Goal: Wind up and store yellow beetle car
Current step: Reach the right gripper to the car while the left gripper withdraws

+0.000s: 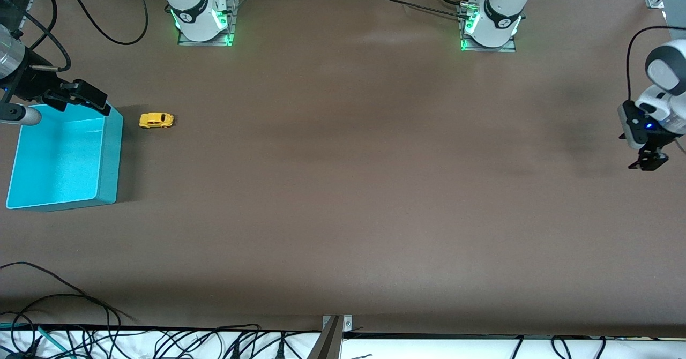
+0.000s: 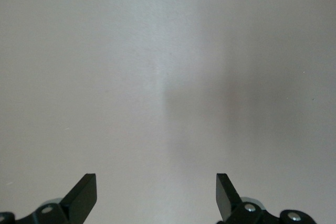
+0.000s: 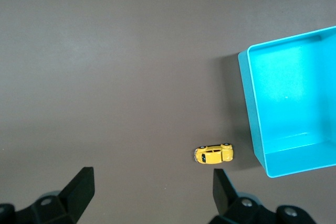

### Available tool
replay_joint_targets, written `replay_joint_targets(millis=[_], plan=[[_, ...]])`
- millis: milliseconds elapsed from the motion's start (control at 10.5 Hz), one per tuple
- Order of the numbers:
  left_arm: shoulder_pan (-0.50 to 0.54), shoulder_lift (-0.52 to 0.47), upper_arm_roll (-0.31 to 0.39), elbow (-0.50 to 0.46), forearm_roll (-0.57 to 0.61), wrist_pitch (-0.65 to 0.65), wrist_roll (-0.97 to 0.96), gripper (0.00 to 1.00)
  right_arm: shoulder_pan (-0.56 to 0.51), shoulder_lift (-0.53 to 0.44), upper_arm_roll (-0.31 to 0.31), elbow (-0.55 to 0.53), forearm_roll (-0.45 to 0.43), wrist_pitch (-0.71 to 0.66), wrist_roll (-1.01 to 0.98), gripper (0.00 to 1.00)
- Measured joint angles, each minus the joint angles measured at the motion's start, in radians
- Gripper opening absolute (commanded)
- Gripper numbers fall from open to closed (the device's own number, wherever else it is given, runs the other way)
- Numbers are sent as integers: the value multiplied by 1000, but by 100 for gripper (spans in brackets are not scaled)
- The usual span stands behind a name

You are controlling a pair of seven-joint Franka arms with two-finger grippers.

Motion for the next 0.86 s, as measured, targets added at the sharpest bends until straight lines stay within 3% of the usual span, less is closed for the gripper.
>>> replay_joint_targets(millis=[573, 859], plan=[[-89, -240, -2, -17, -2, -96, -15, 100, -19, 147, -14, -8, -1, 32, 254, 100], [-94, -293, 0, 60, -67, -265, -225, 100, -17, 187, -14, -58, -1, 82, 499, 100]])
